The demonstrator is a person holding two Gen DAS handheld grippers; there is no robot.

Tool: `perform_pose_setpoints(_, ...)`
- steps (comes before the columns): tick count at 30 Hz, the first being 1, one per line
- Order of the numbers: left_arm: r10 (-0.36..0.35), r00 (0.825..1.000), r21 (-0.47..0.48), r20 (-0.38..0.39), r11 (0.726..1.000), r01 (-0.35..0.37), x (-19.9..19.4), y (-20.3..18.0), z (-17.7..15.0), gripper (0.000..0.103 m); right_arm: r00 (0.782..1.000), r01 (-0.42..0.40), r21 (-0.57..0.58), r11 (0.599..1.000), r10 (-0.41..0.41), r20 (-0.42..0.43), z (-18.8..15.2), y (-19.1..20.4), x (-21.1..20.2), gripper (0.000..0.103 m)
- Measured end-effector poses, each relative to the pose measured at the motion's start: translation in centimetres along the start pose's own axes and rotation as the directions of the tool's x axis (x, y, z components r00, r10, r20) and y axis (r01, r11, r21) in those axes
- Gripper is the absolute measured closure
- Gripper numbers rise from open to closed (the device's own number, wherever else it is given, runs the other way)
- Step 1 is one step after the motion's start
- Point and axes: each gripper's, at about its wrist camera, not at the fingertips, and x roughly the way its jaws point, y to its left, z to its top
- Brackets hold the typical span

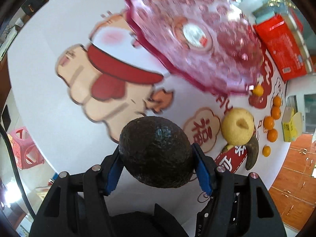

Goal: Organize fruits
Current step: 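Carry avocado and lychee into the pink glass bowl and open both tools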

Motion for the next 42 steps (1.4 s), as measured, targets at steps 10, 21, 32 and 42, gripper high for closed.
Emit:
perform_pose_setpoints(10,0.014,0.999,0.136,0.046,0.991,-0.02,-6.1,2.9,5.6,0.039,0.997,0.005,0.045,0.999,-0.009,0.081,3.7,5.6,-1.1,0.075)
perform_pose_setpoints(21,-0.012,0.993,0.393,0.114,0.919,-0.034,-10.0,0.9,13.0,0.039,0.984,0.043,0.116,0.992,-0.063,0.167,10.1,10.9,-0.1,0.074)
perform_pose_setpoints(32,-0.055,0.992,0.584,0.115,0.811,-0.023,-7.0,-2.8,16.8,0.04,0.974,0.138,0.25,0.958,-0.177,0.141,14.3,11.4,4.0,0.074)
perform_pose_setpoints(42,-0.112,0.987,0.698,0.113,0.716,0.001,-3.8,-5.4,17.4,0.059,0.984,0.158,0.35,0.923,-0.178,0.026,14.8,10.2,7.6,0.074)
